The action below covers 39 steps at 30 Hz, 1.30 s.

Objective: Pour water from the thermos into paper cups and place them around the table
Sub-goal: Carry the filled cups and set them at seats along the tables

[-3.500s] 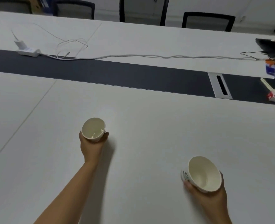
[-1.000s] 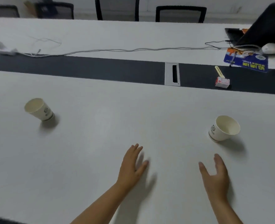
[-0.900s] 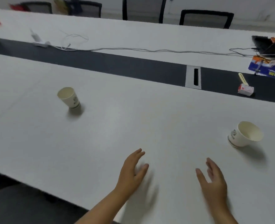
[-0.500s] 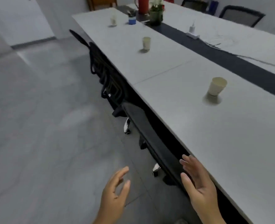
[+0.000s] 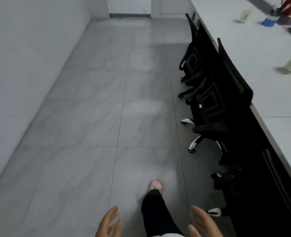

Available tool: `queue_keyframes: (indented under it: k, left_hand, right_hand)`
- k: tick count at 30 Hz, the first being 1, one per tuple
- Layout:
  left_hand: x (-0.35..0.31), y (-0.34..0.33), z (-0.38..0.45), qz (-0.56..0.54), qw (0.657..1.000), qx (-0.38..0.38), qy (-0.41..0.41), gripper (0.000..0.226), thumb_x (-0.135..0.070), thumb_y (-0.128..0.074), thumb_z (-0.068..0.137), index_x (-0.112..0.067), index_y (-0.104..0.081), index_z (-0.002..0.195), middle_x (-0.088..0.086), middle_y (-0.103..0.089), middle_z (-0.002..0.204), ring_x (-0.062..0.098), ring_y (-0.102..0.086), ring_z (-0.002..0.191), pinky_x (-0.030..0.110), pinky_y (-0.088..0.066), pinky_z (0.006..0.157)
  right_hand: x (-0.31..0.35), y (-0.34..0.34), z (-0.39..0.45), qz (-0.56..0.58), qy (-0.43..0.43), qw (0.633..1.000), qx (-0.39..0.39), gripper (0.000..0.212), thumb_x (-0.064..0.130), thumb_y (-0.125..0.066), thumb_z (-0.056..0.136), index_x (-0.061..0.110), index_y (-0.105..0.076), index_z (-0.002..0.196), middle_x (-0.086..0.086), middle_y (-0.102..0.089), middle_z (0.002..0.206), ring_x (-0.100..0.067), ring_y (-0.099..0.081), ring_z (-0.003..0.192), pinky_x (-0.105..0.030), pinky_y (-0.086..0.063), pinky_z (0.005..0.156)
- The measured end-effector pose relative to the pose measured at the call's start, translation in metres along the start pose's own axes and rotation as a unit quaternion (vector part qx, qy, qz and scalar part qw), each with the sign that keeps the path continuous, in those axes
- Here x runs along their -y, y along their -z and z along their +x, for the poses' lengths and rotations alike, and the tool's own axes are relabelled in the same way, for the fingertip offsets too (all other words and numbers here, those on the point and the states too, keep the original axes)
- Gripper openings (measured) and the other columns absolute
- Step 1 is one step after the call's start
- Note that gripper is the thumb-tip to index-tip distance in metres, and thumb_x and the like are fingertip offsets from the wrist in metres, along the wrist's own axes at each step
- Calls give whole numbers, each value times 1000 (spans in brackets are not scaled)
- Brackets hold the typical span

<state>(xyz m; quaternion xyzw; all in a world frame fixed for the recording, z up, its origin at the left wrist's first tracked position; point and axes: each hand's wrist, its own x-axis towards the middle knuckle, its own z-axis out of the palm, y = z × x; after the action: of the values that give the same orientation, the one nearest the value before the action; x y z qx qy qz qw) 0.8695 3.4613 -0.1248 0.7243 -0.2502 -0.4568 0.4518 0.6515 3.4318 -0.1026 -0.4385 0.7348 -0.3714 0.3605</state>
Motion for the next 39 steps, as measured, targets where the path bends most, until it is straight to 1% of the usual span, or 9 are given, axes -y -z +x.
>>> queue_keyframes:
  k: [4, 9, 12, 14, 16, 19, 23, 32, 39]
  left_hand:
    - [-62, -36, 103, -6, 998, -13, -61, 47, -12, -62, 69, -59, -63, 78, -20, -70, 85, -22, -56, 84, -4, -42, 68]
    - [-173, -87, 234, -12, 994, -2, -108, 35, 13, -56, 80, -15, -57, 101, -2, -61, 100, -26, -54, 81, -4, -41, 69]
    - [-216, -112, 295, -6, 992, 0, -122, 36, 14, -55, 79, -15, -56, 101, -14, -66, 101, -24, -55, 84, -3, -41, 70]
    - [-234, -125, 331, -14, 994, -10, -112, 39, 11, -57, 80, -24, -57, 98, -25, -68, 96, -24, -54, 87, -4, -41, 73]
    - [-250, -138, 370, -18, 994, -28, -104, 42, 11, -58, 78, -28, -56, 94, -39, -63, 91, -24, -54, 87, -4, -41, 74]
    - [-275, -158, 439, -26, 994, -46, -92, 42, 15, -58, 77, -25, -57, 91, -35, -66, 86, -25, -54, 83, -4, -41, 72]
    - [-337, -191, 559, -26, 993, -36, -109, 35, 16, -57, 77, -8, -54, 103, 6, -62, 100, -25, -54, 80, -3, -42, 70]
    - [-503, -288, 789, -19, 988, 42, -145, 35, 12, -56, 80, -17, -54, 100, -13, -58, 103, -25, -54, 84, -4, -42, 71]
    - [-583, -380, 955, -24, 991, 26, -131, 43, 15, -56, 79, -28, -55, 87, -15, -62, 100, -24, -55, 80, -5, -41, 69]
  right_hand:
    - [25, -40, 104, 16, 25, 990, 137, 52, 25, -68, 61, 59, -55, 98, 22, -59, 108, 1, -58, 102, -4, -42, 85]
    - [129, -91, 259, 45, 83, 978, 186, 51, 69, -67, 42, 71, -49, 90, 25, -60, 106, 15, -52, 100, 3, -38, 79]
    - [178, -115, 330, 54, 96, 974, 196, 51, 86, -52, 45, 70, -47, 93, 32, -56, 109, 15, -52, 101, 0, -39, 82]
    - [200, -130, 368, 65, 108, 972, 196, 50, 79, -62, 46, 69, -49, 93, 37, -51, 110, 14, -53, 101, 0, -40, 81]
    - [214, -143, 406, 73, 103, 971, 201, 51, 38, -81, 58, 66, -53, 91, 30, -57, 108, 11, -54, 101, 1, -40, 80]
    - [224, -172, 475, 68, 91, 975, 189, 71, -2, -70, 71, 64, -54, 91, 11, -61, 112, 13, -54, 99, 3, -39, 77]
    - [276, -223, 593, 63, 110, 980, 152, 72, -1, -69, 72, 67, -53, 91, 12, -63, 108, 11, -56, 98, 2, -40, 75]
    - [402, -293, 805, 71, 130, 984, 101, 69, 3, -72, 70, 65, -53, 91, 31, -56, 107, 11, -56, 97, 1, -40, 79]
    - [455, -348, 999, 91, 89, 989, 81, 65, -3, -69, 72, 58, -58, 90, 9, -66, 97, 13, -55, 95, 0, -41, 76]
